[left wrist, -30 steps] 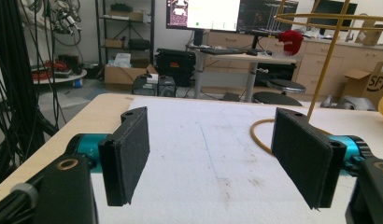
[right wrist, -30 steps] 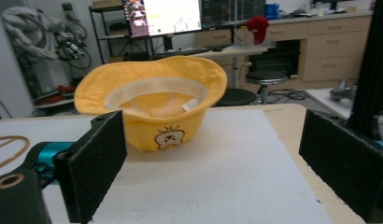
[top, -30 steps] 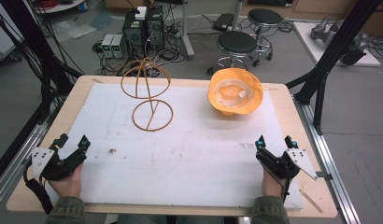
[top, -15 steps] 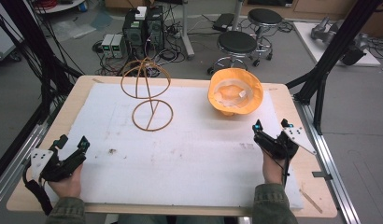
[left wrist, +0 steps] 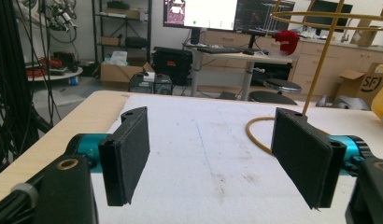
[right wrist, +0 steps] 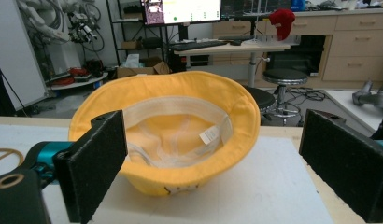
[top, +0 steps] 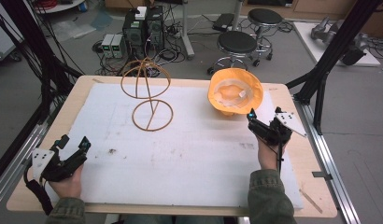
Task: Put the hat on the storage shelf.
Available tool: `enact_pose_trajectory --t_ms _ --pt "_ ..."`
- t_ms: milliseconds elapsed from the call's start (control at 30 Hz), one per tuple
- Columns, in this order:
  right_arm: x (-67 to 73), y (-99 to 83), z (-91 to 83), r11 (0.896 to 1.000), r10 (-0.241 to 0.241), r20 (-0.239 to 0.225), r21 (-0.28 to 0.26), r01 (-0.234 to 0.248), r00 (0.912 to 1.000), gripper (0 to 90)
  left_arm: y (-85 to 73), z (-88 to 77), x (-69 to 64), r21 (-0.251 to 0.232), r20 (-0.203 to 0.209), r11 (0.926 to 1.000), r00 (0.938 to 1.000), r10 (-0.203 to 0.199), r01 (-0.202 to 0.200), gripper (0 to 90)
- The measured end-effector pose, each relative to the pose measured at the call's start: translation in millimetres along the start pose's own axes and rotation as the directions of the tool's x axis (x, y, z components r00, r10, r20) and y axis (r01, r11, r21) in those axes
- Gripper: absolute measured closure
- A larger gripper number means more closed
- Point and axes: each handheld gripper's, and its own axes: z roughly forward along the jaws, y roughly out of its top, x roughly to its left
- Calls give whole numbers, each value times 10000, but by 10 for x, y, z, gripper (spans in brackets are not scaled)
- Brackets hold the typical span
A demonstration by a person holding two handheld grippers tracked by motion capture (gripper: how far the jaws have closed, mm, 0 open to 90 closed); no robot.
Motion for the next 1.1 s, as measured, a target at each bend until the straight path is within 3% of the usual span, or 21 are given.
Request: enact_pose_trajectory --t_ms 67,367,667,933,1100 --pt "6 28 52 9999 22 -32 -145 -22 10000 66 0 6 1 -132 165 9999 9999 -15 17 283" --pt "-4 65 235 9999 149 12 9 -149 9999 66 3 8 10 -144 213 9998 9996 -157 160 281" --pt "2 139 432 9987 186 106 464 -191 9998 66 17 2 13 -102 208 9996 9994 -264 266 282" --pt "-70 107 575 9956 47 405 936 -85 9992 67 13 3 17 4 187 9995 9993 -326 326 283" --pt "-139 158 699 9920 249 477 1223 -306 9986 66 13 5 5 -4 219 9996 9994 -273 274 283"
